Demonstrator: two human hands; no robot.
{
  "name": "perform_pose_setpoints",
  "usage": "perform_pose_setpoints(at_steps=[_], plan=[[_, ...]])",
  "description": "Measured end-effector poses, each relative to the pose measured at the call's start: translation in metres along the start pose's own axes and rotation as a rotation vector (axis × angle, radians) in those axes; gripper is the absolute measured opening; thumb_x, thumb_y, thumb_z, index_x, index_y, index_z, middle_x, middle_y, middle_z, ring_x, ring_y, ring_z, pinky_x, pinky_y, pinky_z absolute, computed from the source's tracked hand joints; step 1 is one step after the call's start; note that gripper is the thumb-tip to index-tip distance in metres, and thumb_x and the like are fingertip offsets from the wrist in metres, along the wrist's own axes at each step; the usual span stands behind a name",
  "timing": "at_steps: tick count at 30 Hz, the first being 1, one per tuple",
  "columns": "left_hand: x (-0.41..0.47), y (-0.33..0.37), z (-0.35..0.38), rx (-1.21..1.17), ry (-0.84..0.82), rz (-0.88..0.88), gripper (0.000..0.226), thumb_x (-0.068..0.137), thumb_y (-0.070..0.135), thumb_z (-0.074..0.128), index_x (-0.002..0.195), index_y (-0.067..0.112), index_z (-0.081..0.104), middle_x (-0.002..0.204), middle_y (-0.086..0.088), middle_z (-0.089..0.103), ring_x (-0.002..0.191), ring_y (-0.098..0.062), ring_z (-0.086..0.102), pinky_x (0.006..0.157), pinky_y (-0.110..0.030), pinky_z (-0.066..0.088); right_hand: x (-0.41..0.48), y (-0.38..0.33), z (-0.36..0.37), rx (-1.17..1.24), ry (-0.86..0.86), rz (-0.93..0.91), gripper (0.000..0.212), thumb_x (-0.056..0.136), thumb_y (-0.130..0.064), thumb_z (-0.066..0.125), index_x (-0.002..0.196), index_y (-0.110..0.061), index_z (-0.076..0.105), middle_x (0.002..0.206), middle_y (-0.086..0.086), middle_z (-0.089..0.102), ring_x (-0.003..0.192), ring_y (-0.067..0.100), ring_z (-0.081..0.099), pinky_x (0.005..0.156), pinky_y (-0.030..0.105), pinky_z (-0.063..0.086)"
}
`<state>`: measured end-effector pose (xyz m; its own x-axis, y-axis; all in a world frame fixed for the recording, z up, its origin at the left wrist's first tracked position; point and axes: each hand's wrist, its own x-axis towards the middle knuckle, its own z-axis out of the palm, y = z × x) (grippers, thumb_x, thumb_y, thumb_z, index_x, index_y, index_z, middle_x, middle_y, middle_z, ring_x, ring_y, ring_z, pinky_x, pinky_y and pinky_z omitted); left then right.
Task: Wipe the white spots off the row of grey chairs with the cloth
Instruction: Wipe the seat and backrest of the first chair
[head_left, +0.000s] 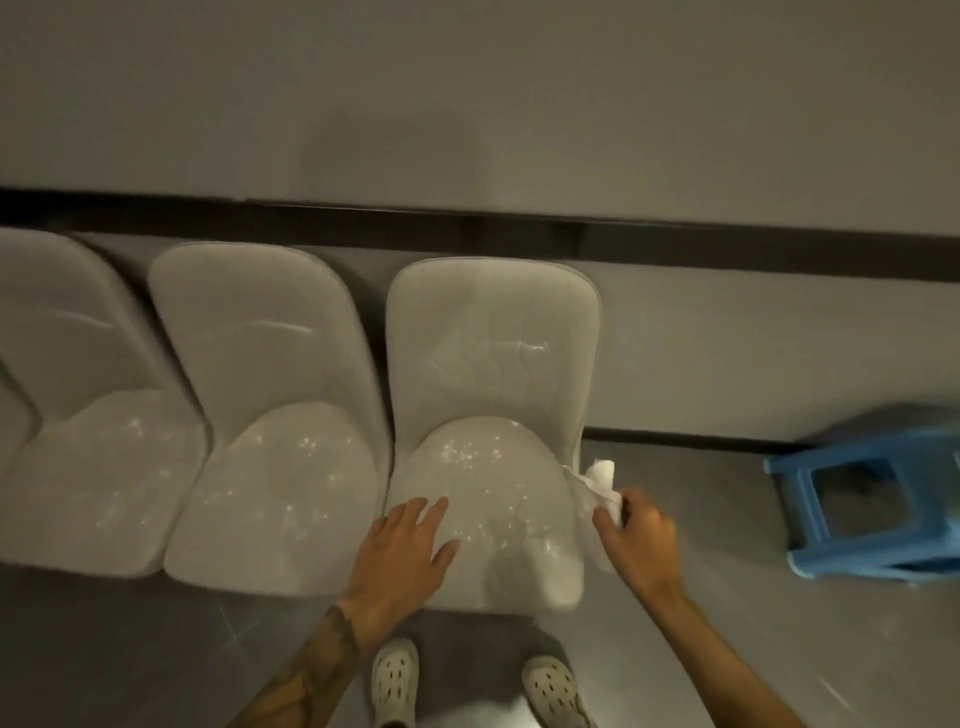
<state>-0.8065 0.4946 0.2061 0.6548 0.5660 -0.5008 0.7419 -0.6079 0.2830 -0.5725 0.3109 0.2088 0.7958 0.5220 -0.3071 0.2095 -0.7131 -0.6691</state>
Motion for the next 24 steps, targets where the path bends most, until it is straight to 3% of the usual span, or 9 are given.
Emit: perform_pose_setpoints(at_steps=[9, 14, 19, 21, 24], plan=[[0.086, -0.105, 0.066, 0.099, -0.080, 0.149, 0.066, 0.109, 0.057, 0.034, 0.167, 0.031, 0.016, 0.173, 0.002, 0.021, 0.158, -0.019, 0.023, 0.128, -0.035, 0.020, 0.019, 0.043, 0.108, -0.021, 0.213, 0.135, 0.011, 0.090, -0.016, 0.069, 0.088, -0.014, 0.059, 0.076, 0.000, 0.060, 0.065, 0.013, 0.057, 0.055, 0.026, 0.041], [0.146, -0.143, 0.119, 0.147, -0.085, 0.166, 0.065, 0.109, 0.053, 0.037, 0.167, 0.031, 0.016, 0.173, 0.002, 0.021, 0.157, -0.018, 0.025, 0.127, -0.034, 0.021, 0.060, 0.089, 0.163, -0.047, 0.265, 0.127, 0.011, 0.092, -0.018, 0.067, 0.089, -0.016, 0.057, 0.083, 0.003, 0.061, 0.068, 0.014, 0.057, 0.055, 0.022, 0.039], [0.216, -0.174, 0.166, 0.180, -0.004, 0.223, 0.062, 0.110, 0.049, 0.037, 0.166, 0.026, 0.023, 0.168, 0.000, 0.029, 0.152, -0.020, 0.033, 0.123, -0.033, 0.027, 0.119, 0.129, 0.217, -0.133, 0.371, -0.006, 0.018, 0.090, -0.021, 0.070, 0.092, -0.022, 0.052, 0.093, 0.001, 0.056, 0.066, 0.003, 0.049, 0.054, 0.014, 0.031], [0.242, -0.183, 0.181, 0.221, 0.030, 0.247, 0.064, 0.108, 0.054, 0.026, 0.165, 0.024, 0.027, 0.166, -0.001, 0.034, 0.150, -0.021, 0.036, 0.122, -0.034, 0.029, 0.139, 0.144, 0.241, -0.197, 0.325, -0.013, 0.016, 0.091, -0.023, 0.069, 0.100, -0.018, 0.057, 0.101, 0.003, 0.058, 0.070, 0.009, 0.052, 0.058, 0.017, 0.036], [0.272, -0.196, 0.200, 0.219, 0.110, 0.307, 0.085, 0.092, 0.060, 0.010, 0.159, 0.017, 0.042, 0.157, -0.004, 0.046, 0.142, -0.027, 0.047, 0.116, -0.038, 0.038, 0.157, 0.171, 0.280, -0.229, 0.189, 0.012, 0.029, 0.093, -0.033, 0.065, 0.114, -0.015, 0.059, 0.116, 0.004, 0.060, 0.085, 0.015, 0.055, 0.070, 0.026, 0.046]])
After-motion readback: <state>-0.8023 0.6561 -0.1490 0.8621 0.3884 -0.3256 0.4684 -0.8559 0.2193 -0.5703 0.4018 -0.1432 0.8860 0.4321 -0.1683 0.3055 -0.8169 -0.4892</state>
